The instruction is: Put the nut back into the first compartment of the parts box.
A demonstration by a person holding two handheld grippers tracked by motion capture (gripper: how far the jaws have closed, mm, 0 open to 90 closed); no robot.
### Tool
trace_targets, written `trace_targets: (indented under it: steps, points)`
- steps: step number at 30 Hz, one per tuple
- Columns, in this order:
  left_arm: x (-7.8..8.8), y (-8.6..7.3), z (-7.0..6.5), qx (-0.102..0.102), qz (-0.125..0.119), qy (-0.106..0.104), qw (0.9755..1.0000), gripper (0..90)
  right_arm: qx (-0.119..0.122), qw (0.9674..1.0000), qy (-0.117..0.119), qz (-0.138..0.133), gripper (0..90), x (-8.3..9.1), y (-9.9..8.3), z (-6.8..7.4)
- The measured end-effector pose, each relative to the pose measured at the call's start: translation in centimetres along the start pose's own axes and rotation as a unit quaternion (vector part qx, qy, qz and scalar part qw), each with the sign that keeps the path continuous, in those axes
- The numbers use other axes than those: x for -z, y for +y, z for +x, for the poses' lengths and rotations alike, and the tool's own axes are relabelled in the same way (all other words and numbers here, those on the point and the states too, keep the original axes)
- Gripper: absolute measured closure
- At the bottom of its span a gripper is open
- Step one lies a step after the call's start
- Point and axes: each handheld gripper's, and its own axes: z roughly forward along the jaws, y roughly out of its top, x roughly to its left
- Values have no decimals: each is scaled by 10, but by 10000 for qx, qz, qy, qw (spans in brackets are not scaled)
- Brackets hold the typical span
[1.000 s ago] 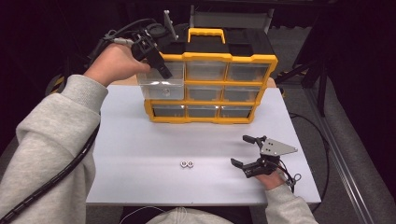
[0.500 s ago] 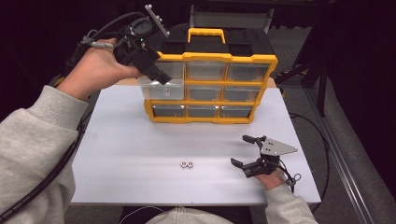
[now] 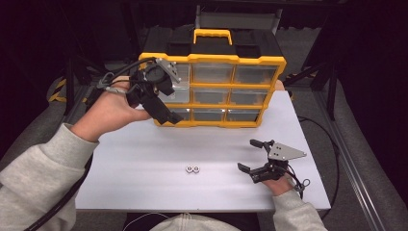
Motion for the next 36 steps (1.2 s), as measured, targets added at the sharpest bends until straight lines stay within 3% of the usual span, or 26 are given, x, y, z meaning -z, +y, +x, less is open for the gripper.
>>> trace_targets:
  steps: [5, 10, 16, 22, 26, 30, 36]
  points:
    - [-40, -11, -9, -3, 152, -51, 9999, 122, 0, 10000, 8, 7, 35, 0, 0, 0]
    - [-64, -15, -13, -56, 214, -124, 9997, 121, 7, 10000, 2, 12, 34, 0, 0, 0]
    - [-104, -28, -13, -34, 257, -351, 9990, 121, 17, 10000, 5, 16, 35, 0, 0, 0]
    - [-128, -37, -15, -76, 293, -402, 9987, 121, 3, 10000, -3, 30, 34, 0, 0, -1]
    - [-150, -47, -19, 19, 241, -521, 9983, 127, 6, 10000, -16, 52, 34, 0, 0, -1]
    - [-174, -57, -21, -20, 431, -596, 9973, 130, 13, 10000, 21, 40, 34, -1, 0, 0]
    - [-192, -63, -27, -98, 642, -515, 9966, 135, 13, 10000, 3, 47, 34, -1, 0, -1]
